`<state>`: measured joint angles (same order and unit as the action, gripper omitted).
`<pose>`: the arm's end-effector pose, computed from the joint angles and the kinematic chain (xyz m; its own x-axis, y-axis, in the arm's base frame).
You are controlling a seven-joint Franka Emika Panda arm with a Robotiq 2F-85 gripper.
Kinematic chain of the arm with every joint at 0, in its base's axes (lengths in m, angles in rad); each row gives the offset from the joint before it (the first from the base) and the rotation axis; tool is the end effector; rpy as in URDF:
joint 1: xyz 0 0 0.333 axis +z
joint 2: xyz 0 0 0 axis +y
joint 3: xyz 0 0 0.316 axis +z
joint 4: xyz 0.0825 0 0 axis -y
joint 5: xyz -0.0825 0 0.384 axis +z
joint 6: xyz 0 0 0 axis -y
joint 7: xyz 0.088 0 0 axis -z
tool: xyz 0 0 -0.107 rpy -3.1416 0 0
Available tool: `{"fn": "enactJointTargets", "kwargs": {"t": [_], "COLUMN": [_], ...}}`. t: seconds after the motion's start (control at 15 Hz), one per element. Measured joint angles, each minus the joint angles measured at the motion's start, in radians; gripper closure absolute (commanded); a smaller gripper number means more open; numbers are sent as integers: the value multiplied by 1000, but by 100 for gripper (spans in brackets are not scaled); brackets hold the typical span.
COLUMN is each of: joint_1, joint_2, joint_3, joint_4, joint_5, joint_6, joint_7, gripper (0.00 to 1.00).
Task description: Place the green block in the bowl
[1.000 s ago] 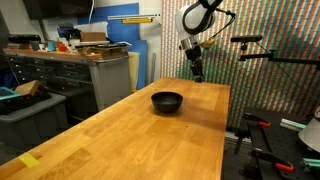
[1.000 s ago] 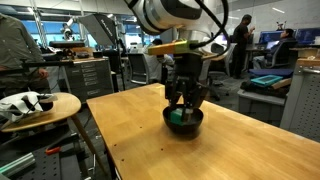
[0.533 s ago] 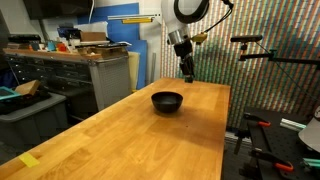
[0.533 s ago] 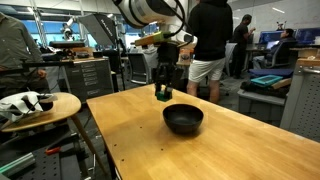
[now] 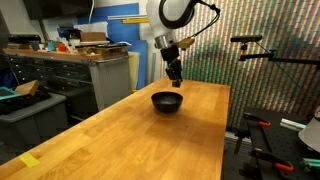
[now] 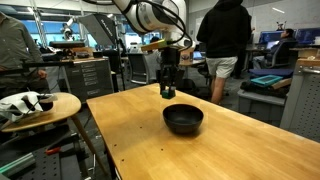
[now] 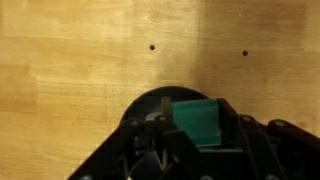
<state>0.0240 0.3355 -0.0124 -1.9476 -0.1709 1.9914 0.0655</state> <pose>0.5807 -0.0035 0.2886 0.9590 0.0154 -0.2830 0.0606 -0.9866 0.1516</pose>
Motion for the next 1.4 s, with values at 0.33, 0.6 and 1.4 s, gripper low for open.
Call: {"fn": "enactJointTargets", "kwargs": {"t": [0.33,0.6,1.4], "joint_1": [-6,-16,-33], "joint_2": [142,250,463], "joint_3": [-16,-25,-32], "joint_4": [133,242,457], "joint_5": [0,0,3], "joint_6": [-11,-46,-176], "joint_7": [0,0,0], "gripper": [77,77,11]}}
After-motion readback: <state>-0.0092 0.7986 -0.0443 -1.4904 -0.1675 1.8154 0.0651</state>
